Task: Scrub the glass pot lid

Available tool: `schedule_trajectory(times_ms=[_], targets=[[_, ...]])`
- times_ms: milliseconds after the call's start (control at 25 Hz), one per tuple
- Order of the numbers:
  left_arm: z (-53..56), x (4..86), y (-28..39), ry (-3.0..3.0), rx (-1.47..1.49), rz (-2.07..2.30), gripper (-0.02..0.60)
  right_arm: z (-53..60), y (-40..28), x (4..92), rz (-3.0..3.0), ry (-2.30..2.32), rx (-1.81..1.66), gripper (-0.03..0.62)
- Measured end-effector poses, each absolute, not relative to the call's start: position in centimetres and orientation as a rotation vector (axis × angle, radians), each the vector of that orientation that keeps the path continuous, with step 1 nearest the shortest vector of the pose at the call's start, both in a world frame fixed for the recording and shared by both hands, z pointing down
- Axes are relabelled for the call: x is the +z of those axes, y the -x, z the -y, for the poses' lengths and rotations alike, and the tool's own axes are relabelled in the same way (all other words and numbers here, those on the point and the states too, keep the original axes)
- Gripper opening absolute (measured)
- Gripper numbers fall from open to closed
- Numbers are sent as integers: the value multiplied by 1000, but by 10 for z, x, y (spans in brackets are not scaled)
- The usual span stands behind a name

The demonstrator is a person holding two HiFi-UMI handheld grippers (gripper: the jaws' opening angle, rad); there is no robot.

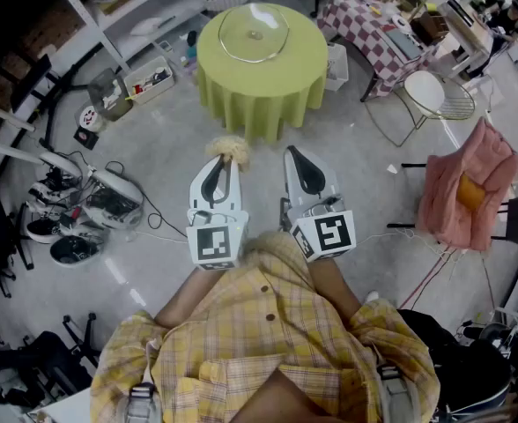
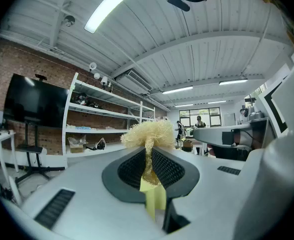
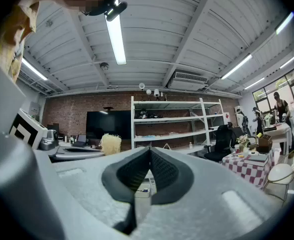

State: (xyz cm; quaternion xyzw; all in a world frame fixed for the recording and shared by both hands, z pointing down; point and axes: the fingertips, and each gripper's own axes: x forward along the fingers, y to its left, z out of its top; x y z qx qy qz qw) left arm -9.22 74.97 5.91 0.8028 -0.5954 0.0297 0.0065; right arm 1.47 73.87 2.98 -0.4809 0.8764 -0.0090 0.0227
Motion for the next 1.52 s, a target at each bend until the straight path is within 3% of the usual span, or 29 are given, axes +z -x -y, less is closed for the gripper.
schedule_trajectory(times_ms=[920,1520], targets=[[-735,62,-44,-2408,84,1941,43,-721,-126,43,-2878,1268,-43,-2],[-695,85,-43,-2324,114,2001,43,-667,-137,63,-2890,1320,-69,-2]])
